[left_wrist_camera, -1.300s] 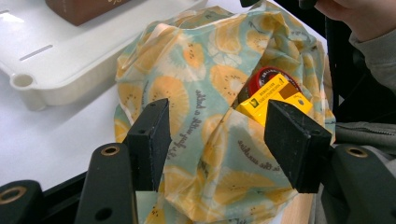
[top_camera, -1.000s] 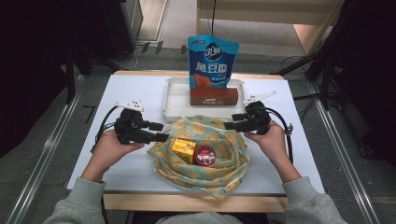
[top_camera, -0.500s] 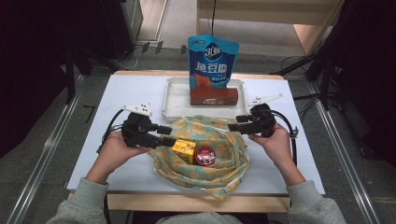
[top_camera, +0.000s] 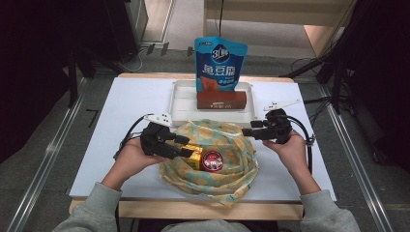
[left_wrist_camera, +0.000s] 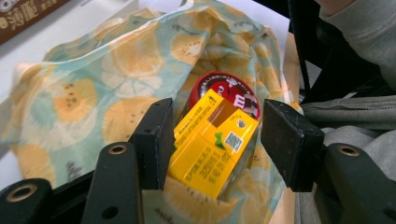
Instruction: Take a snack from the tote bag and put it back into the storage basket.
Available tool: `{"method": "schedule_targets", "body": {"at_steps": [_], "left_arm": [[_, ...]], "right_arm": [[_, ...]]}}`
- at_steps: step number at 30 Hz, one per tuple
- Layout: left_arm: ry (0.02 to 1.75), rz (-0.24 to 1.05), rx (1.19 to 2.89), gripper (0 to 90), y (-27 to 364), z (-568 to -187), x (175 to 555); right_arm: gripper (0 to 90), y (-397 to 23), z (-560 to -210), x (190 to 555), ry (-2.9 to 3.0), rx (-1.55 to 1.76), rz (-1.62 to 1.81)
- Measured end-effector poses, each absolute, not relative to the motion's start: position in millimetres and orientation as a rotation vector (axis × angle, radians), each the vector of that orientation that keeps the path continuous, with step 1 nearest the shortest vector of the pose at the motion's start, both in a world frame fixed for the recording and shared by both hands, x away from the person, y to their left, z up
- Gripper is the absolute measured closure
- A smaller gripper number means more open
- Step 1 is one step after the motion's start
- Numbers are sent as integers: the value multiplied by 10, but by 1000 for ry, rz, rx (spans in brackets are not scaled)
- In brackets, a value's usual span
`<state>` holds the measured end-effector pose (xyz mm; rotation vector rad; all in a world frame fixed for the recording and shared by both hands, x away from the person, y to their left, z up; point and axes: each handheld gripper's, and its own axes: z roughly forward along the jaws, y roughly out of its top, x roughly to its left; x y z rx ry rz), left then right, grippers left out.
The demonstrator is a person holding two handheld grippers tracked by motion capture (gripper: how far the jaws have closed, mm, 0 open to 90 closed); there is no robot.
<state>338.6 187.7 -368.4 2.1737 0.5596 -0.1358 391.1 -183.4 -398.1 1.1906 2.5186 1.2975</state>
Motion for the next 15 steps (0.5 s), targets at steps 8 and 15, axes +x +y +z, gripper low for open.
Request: {"method": "schedule_targets", "body": {"at_steps": [8,15], "left_arm": [[569,-135,2180,402,1857,-3760,3428],[531,-123,2206,372,1879,-3799,3420]], "right_arm": [[429,-1849,-4000,3910,2517,1195,1296],[428,-1845,-4021,3922,2524,1205,1291]]}}
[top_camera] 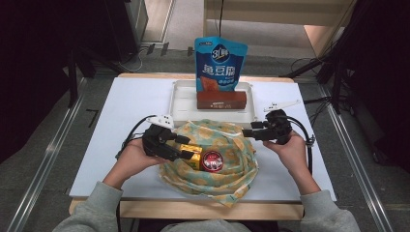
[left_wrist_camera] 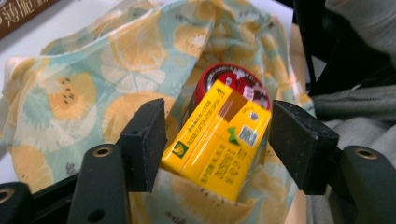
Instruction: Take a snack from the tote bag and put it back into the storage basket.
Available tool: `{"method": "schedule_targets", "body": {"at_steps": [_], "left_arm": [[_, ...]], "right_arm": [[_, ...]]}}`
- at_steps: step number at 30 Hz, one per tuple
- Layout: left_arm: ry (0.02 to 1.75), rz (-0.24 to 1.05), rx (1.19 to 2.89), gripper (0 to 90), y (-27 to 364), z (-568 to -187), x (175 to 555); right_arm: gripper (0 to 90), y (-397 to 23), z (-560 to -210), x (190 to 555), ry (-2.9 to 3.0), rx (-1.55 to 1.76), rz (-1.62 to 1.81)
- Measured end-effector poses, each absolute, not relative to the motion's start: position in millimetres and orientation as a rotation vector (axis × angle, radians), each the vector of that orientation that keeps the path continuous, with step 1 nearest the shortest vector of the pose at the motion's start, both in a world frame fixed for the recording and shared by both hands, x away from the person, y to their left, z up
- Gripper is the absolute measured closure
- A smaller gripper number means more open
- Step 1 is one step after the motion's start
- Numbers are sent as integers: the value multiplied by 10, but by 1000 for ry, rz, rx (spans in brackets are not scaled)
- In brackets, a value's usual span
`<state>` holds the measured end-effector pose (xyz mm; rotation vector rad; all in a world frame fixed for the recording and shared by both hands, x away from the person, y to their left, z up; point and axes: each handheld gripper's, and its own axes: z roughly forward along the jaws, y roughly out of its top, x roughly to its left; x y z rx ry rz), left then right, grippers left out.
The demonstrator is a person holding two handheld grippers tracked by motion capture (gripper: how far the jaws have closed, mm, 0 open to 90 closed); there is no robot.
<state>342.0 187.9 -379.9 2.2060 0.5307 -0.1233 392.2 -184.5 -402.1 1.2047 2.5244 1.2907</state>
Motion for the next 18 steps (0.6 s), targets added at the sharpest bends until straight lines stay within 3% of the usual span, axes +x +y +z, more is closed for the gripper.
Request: {"method": "schedule_targets", "body": {"at_steps": [18], "left_arm": [[507,-116,2237,334,1863,-3919,3405]], "right_arm": [[427,-1835,-4051,3944,2535,1214,1286]]}}
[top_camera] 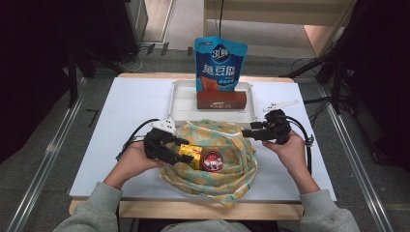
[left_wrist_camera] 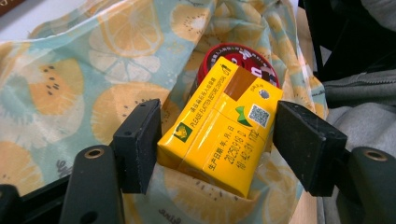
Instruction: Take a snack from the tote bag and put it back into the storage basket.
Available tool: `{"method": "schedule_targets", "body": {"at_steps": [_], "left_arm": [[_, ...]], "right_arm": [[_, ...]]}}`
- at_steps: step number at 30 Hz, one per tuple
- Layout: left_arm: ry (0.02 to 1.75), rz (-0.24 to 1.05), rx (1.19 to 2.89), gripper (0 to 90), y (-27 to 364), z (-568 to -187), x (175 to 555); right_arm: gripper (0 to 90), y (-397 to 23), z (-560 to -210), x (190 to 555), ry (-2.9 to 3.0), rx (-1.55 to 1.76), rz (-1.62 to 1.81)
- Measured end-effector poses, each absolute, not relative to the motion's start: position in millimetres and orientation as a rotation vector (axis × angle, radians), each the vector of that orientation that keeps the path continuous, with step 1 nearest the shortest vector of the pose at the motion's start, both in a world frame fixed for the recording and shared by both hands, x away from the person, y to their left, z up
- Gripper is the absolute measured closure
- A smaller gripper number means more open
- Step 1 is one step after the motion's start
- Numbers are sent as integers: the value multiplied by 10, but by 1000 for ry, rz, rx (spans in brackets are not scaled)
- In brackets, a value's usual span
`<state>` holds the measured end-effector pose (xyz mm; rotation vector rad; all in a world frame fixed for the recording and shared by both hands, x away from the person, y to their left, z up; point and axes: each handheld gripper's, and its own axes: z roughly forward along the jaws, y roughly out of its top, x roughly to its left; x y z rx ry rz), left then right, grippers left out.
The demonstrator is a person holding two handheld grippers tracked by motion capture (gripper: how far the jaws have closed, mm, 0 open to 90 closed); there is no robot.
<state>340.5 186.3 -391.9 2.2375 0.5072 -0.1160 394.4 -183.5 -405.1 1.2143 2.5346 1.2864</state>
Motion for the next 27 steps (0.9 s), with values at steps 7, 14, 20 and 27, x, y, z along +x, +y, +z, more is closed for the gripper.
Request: {"method": "schedule_targets", "body": {"at_steps": [7,14,20,27], "left_arm": [[491,-109,2269,298,1805,-4001,3400],[496,-104,2288,361,1766,-4039,3404],[498,-97,2292,432,1731,-4024,3399],[497,-90,2302,465,1717,-4002,3395]], "right_arm": [[424,-1827,-4055,3949,2542,1215,1325],[424,-1816,-4075,3958,2548,1222,1315],[424,-1818,-4085,3966,2548,1225,1311],[424,-1824,-4093,3969,2546,1229,1314]]}}
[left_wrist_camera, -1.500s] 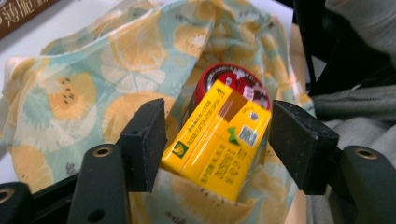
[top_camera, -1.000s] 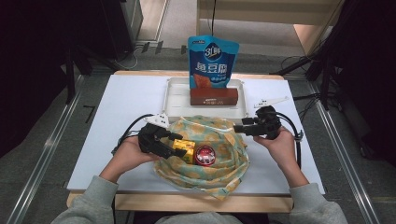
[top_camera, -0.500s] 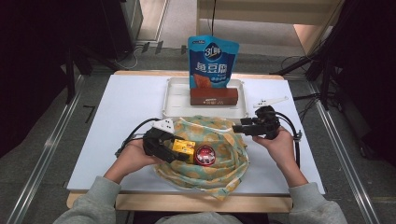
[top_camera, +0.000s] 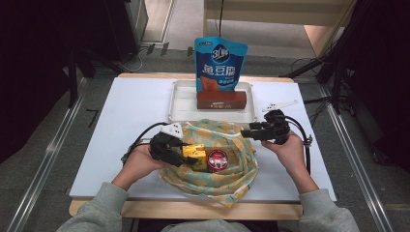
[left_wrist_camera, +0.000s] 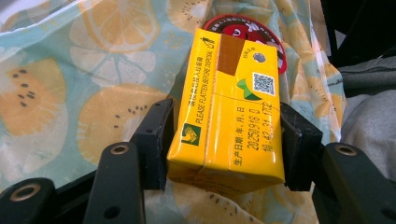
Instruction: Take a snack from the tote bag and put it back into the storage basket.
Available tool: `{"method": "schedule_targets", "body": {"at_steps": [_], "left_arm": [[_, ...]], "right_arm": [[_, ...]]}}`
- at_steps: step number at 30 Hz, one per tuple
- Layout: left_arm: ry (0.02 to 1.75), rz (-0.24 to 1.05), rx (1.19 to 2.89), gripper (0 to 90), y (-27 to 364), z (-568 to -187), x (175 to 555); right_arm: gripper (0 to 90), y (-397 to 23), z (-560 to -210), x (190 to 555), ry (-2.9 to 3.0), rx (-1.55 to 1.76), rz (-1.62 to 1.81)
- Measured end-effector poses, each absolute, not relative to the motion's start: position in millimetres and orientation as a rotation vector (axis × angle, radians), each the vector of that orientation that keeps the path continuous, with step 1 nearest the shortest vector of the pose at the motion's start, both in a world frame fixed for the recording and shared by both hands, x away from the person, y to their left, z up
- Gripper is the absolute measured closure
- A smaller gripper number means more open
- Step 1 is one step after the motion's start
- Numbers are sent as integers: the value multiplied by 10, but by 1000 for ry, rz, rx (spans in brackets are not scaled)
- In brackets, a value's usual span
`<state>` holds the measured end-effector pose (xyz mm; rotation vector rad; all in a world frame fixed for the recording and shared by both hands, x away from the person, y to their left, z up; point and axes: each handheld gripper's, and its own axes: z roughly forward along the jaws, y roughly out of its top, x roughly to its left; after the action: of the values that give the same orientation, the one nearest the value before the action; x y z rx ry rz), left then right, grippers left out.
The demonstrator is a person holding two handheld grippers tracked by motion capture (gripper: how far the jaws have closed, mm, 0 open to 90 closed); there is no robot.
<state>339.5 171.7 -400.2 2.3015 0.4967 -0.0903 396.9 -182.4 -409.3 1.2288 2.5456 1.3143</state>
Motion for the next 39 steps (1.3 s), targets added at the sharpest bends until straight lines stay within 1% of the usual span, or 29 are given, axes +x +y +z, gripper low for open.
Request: {"method": "schedule_targets", "body": {"at_steps": [7,16,26,39], "left_arm": [[513,-113,2278,483,1732,-3979,3404],[491,-77,2275,490,1747,-3849,3368],[481,-78,2246,492,1737,-3727,3331],[512,-63,2199,494,1792,-3584,3335]], "right_arm": [[424,-1828,-4101,3974,2547,1231,1312],[424,-1840,-4106,3977,2542,1242,1315],[425,-1835,-4113,3983,2547,1238,1314],[424,-1831,-4113,3981,2548,1237,1313]]}}
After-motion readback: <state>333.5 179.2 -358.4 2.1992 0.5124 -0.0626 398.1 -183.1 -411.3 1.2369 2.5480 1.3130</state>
